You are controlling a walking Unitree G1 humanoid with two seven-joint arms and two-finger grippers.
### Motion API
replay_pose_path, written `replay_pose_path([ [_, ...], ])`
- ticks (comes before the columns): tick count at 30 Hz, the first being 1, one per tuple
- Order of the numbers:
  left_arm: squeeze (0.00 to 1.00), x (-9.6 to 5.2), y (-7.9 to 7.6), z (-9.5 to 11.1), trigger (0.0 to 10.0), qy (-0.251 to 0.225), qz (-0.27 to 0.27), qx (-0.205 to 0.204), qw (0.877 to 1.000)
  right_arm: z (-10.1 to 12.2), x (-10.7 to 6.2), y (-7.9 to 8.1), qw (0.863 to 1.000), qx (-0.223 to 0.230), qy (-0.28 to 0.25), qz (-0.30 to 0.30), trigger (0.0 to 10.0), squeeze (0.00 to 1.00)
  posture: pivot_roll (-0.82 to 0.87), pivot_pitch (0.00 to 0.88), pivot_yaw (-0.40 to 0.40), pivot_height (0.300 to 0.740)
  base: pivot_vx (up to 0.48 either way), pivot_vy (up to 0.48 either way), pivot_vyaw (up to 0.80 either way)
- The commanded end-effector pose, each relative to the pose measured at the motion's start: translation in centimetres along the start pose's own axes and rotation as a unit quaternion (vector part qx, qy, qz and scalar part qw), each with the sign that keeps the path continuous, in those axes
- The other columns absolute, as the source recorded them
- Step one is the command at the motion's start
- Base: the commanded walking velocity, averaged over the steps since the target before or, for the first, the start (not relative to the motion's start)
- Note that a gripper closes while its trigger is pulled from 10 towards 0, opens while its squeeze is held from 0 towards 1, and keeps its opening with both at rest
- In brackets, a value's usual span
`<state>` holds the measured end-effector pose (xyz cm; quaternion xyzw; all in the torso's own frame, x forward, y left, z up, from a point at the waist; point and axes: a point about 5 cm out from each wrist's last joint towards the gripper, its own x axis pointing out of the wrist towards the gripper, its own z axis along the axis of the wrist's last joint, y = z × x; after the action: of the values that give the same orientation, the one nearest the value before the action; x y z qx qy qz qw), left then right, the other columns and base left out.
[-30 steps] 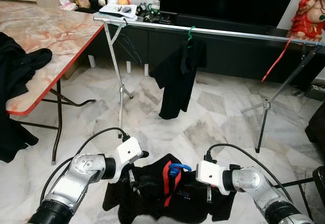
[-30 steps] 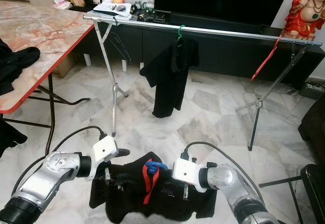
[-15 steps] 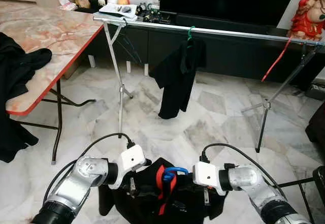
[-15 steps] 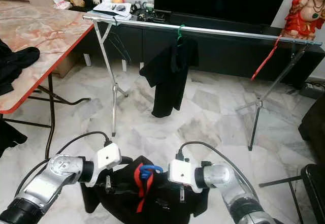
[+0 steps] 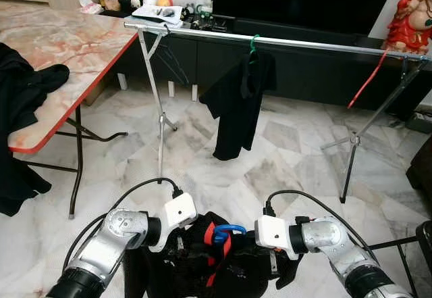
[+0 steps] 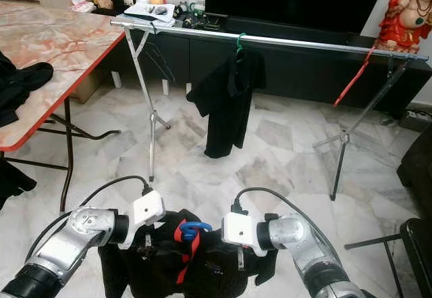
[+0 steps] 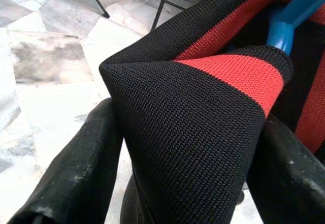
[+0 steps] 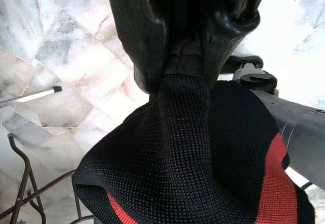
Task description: Hang hanger
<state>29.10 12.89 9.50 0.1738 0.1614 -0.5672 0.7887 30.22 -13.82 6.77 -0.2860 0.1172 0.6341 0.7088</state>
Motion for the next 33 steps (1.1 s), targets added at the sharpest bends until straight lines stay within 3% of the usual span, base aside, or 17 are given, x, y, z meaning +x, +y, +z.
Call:
replay_pose_path([
  [1, 0.0, 0.29, -0.14, 0.22, 0.0, -0.004, -0.009, 0.001, 1.0, 0.8, 0.03, -0.38, 1.0, -0.009, -0.024, -0.012, 0.0, 0.0, 0.12, 0.08, -0.059, 0.74, 0.0, 0.0, 0.0],
  [33, 0.0, 0.59, -0.47, 0.8, 0.0, -0.025, -0.022, -0.006, 0.999, 0.68, 0.18, -0.51, 1.0, 0.006, -0.022, -0.019, 0.0, 0.0, 0.12, 0.078, -0.061, 0.74, 0.0, 0.0, 0.0],
])
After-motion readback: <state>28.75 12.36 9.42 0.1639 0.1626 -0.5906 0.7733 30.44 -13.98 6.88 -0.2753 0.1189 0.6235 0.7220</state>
